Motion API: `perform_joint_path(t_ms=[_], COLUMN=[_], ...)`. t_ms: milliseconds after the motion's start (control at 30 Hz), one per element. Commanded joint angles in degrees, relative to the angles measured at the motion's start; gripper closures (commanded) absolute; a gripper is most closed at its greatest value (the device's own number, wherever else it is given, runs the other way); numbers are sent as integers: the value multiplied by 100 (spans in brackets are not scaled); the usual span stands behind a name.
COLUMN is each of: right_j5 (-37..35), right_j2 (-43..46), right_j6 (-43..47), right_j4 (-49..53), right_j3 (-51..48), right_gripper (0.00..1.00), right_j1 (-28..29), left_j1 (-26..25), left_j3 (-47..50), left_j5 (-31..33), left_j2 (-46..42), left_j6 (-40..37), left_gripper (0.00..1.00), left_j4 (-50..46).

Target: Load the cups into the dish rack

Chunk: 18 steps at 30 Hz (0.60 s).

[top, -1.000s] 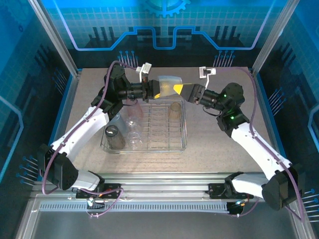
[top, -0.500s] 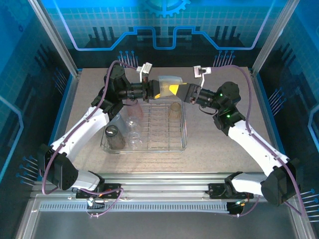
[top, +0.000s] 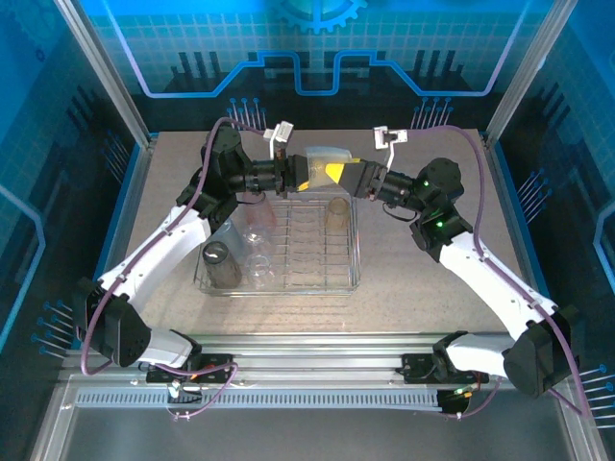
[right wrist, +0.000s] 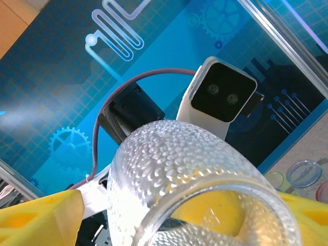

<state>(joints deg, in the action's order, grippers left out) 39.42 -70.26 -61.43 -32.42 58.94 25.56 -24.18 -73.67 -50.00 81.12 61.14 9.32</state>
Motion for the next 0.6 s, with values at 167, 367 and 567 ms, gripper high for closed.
perform_joint_path(t_ms=[167, 367, 567], right_j5=[-189, -202, -394], right_j2=[87, 98, 300], right_j6=[395, 522, 1381], right_j4=[68, 103, 1034], right_j3=[250, 284, 515], right_gripper=[19, 27, 40], right_j1=[86, 116, 294], left_j1=[-48, -50, -51], left_j3=[164, 171, 189], left_j5=[-89, -81, -7], left_j2=[-4, 26, 10], left_j6=[-80, -97, -143], left_gripper=[100, 100, 82], left_j4=[-18, -1, -1])
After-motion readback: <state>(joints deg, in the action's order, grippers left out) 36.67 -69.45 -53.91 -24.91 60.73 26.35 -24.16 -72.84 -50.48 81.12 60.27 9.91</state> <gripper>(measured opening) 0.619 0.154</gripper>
